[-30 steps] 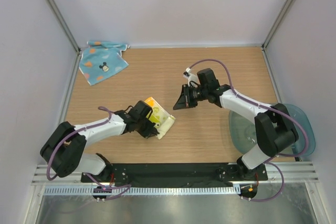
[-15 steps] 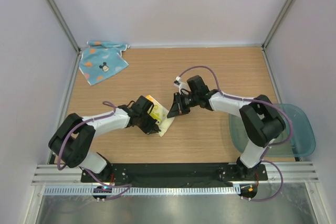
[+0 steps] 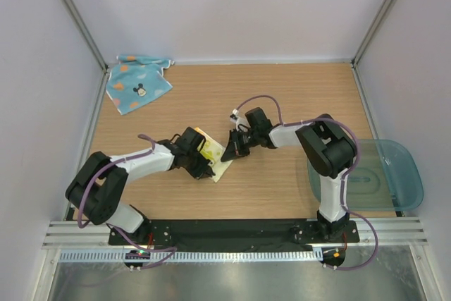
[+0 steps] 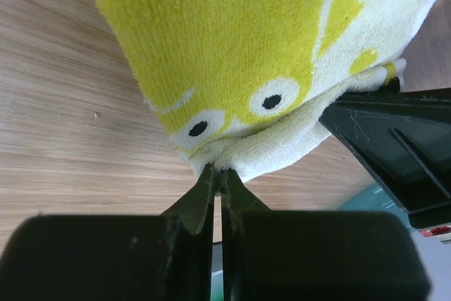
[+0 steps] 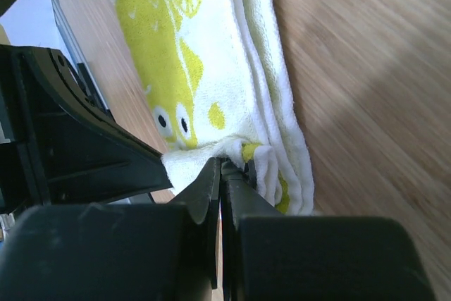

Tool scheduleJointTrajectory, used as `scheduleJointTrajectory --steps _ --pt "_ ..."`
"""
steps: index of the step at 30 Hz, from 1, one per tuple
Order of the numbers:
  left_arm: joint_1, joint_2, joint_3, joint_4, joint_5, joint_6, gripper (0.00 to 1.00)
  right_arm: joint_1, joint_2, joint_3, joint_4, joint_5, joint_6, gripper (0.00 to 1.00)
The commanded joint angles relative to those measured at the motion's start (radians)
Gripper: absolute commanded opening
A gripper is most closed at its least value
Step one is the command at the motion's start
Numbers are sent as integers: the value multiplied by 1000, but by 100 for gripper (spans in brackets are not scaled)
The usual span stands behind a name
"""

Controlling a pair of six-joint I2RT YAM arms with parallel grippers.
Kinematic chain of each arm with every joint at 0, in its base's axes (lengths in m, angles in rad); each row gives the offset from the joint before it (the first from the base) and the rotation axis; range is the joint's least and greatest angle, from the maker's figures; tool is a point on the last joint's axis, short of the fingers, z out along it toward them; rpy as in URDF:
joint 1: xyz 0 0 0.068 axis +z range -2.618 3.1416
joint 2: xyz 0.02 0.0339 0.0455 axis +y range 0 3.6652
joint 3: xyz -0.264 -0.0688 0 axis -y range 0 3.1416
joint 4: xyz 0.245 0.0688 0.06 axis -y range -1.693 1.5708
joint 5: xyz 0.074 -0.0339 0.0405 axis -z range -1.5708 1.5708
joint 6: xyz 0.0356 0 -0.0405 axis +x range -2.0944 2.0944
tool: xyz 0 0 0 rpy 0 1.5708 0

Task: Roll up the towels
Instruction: Roll the towel

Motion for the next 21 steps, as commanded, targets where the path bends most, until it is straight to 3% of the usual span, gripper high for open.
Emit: scheduleJointTrajectory --steps 1,6,15,17,21 --pt "8 -18 40 -29 -41 75 2 -6 47 11 62 45 -5 1" --pt "8 -85 65 -125 -118 139 12 -9 49 -11 59 59 -20 1" --pt "-4 -249 92 -276 -311 274 13 -8 56 7 23 64 -46 1" --pt "-25 -277 126 -283 -362 379 13 -8 52 9 14 62 -51 1" --pt "-187 -264 288 -280 -517 631 16 -6 39 20 -4 64 -58 1"
